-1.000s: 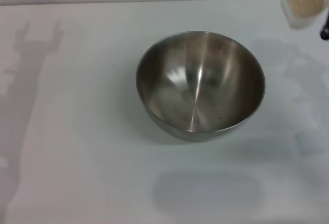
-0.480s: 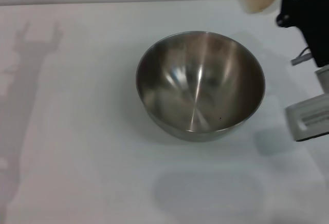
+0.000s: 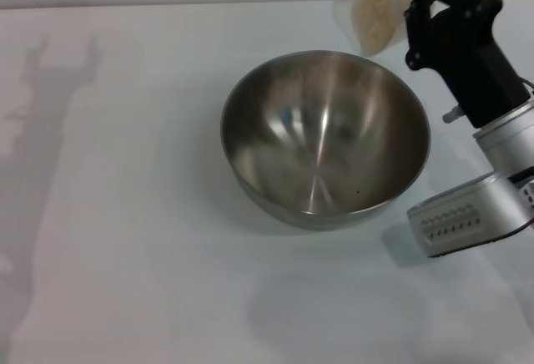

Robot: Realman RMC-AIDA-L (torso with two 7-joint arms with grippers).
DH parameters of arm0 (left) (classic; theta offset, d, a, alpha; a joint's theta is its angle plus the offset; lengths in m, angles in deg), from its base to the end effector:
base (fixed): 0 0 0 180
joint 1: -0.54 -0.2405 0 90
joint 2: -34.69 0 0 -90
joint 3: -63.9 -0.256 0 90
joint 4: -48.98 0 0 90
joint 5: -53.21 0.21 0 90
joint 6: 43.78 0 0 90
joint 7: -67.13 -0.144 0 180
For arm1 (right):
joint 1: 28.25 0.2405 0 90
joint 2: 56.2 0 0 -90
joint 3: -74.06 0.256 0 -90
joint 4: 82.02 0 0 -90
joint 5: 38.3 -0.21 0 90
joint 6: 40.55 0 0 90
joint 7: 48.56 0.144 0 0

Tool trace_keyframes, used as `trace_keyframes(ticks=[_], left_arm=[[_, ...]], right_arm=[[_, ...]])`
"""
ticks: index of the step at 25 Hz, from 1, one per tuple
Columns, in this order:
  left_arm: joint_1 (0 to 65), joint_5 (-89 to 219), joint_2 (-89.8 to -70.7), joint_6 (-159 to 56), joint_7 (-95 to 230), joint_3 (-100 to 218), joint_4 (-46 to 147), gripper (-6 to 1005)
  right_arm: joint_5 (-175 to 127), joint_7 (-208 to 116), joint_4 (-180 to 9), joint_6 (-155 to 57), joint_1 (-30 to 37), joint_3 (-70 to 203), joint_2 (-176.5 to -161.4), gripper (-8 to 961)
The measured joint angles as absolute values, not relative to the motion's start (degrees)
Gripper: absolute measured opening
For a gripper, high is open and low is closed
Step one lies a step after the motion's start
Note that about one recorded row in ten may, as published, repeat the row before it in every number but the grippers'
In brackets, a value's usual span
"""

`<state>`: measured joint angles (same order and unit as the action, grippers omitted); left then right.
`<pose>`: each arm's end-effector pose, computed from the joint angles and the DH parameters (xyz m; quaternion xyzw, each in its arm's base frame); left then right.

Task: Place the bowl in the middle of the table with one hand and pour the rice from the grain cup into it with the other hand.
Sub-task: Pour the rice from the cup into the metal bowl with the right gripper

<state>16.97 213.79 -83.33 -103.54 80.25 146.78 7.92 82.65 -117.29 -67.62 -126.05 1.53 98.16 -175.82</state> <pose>-0.2567 0.3646 0.0626 -0.5985 -0.1767 -0.4627 0.6297 0.2316 0.3215 -0.0396 -0.6295 -0.3796 0.0560 0.6757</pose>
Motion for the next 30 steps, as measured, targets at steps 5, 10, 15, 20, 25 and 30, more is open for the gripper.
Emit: trace_keyframes(ticks=[5,10,15,20,25,30], left_arm=[[16.97,213.78,-83.34,-103.64,80.42,146.78,7.92,796],[16.97,213.79,-83.34,-103.69,80.44,146.83,7.85,796],[16.97,213.78,-83.34,-103.72,80.49,147.05,7.82,796],[16.97,213.78,-83.34,-103.73,80.49,147.13,7.63,796],[16.96,213.79,-83.34,-103.72,80.49,147.13,7.58,796],[16.84,213.79,-83.34,-103.72,80.49,147.12,7.61,796]], right_arm=[[84.74,-122.96,-67.77,-124.25,1.74,98.14,-175.83,10],[85.91,-125.90,-68.14,-123.56,2.04,98.13,-175.80,10],[86.48,-128.40,-68.25,-123.32,2.48,98.13,-175.69,11],[88.42,-130.70,-68.37,-123.70,2.63,98.13,-175.60,11],[90.20,-131.51,-69.36,-123.71,2.91,98.13,-175.57,11],[92.23,-131.62,-70.96,-123.74,3.22,98.14,-175.52,10]])
